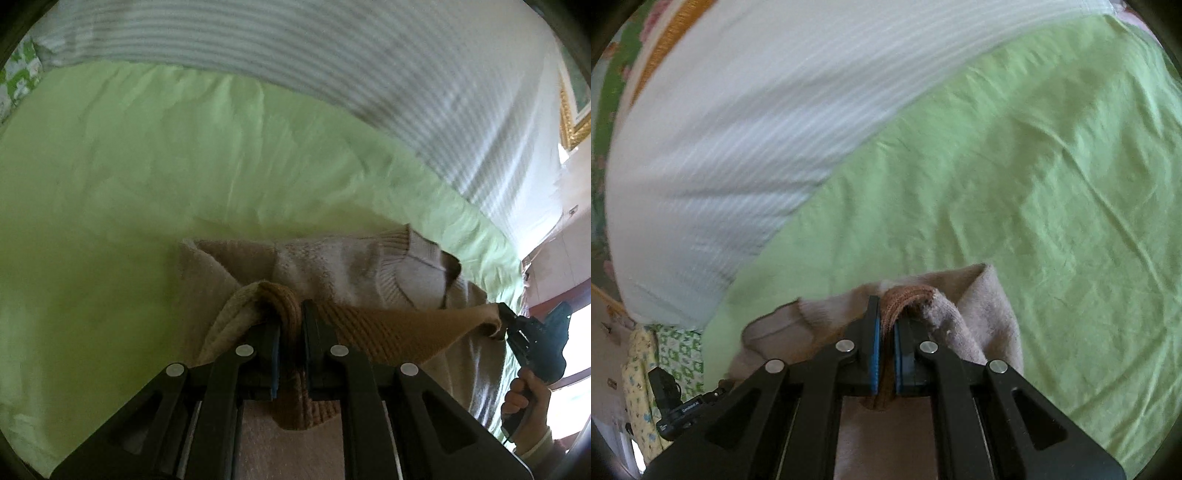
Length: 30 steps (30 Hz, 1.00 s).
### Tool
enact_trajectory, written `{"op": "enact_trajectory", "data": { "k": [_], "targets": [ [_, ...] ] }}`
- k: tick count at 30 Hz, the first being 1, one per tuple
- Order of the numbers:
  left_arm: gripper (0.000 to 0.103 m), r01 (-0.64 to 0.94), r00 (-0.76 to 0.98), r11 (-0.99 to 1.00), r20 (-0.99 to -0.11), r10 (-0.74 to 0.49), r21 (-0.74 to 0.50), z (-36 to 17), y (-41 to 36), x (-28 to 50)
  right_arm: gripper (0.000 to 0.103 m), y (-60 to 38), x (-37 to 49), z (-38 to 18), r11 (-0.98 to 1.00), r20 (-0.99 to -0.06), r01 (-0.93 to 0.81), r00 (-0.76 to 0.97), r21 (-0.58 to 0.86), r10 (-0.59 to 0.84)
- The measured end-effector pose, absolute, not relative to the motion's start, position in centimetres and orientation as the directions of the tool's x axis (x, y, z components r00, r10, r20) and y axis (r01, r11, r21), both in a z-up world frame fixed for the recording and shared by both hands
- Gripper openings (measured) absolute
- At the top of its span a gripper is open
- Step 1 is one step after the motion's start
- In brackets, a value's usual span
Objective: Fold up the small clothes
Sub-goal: 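Lift the hem with both grippers and fold it toward the collar, then lay the hem over the collar and open both grippers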
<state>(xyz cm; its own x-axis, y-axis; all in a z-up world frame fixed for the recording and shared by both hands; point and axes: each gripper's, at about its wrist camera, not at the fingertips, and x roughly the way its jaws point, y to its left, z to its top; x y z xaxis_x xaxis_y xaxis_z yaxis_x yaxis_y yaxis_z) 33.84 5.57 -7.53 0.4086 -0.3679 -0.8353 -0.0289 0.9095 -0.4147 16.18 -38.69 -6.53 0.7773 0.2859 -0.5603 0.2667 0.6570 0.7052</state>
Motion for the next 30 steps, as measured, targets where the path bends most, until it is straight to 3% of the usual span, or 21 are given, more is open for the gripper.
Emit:
{"op": "enact_trajectory", "data": {
  "k": [4,7,8,9,11,12,17,22,30],
  "targets": [
    [0.020,-0.054,0.400,0.884,-0.821,-0.406,-0.464,-7.2,6.1,33.6,0.010,-39.1,16.8,-7.5,0.614,-0.575,0.308,0.762,0.727,0.298],
    [0.035,-0.059,0.422,0.887,-0.817,-0.394,-0.459,-6.0,6.6,32.8,0.014,-39.3,16.7,-7.1,0.606,-0.570,0.304,0.762,0.735,0.309],
    [0.043,-0.057,0.432,0.889,-0.814,-0.388,-0.454,-5.6,6.6,32.5,0.017,-39.2,16.5,-6.9,0.603,-0.563,0.299,0.766,0.739,0.310],
    [0.049,-0.053,0.448,0.891,-0.809,-0.382,-0.450,-4.9,6.7,32.0,0.027,-39.3,16.2,-6.6,0.600,-0.555,0.294,0.773,0.744,0.309],
    [0.056,-0.052,0.471,0.903,-0.808,-0.355,-0.427,-3.7,6.7,31.1,0.048,-39.7,15.2,-5.7,0.603,-0.532,0.282,0.797,0.746,0.285],
    [0.056,-0.046,0.485,0.911,-0.806,-0.339,-0.410,-3.0,6.6,30.4,0.052,-39.9,14.7,-5.2,0.607,-0.521,0.277,0.810,0.745,0.269],
    [0.056,0.026,0.492,0.921,-0.797,-0.351,-0.389,-1.1,5.0,27.2,0.052,-39.7,12.3,-3.6,0.627,-0.486,0.222,0.825,0.747,0.287],
    [0.056,0.176,0.433,0.907,-0.797,-0.421,-0.383,-1.1,0.1,23.8,0.052,-34.9,9.7,-2.1,0.739,-0.477,0.059,0.797,0.671,0.370],
    [0.056,0.403,0.305,0.857,-0.836,-0.457,-0.322,-4.7,-8.3,22.2,0.045,-24.5,9.6,-3.9,0.823,-0.597,-0.274,0.580,0.497,0.554]
  ]
}}
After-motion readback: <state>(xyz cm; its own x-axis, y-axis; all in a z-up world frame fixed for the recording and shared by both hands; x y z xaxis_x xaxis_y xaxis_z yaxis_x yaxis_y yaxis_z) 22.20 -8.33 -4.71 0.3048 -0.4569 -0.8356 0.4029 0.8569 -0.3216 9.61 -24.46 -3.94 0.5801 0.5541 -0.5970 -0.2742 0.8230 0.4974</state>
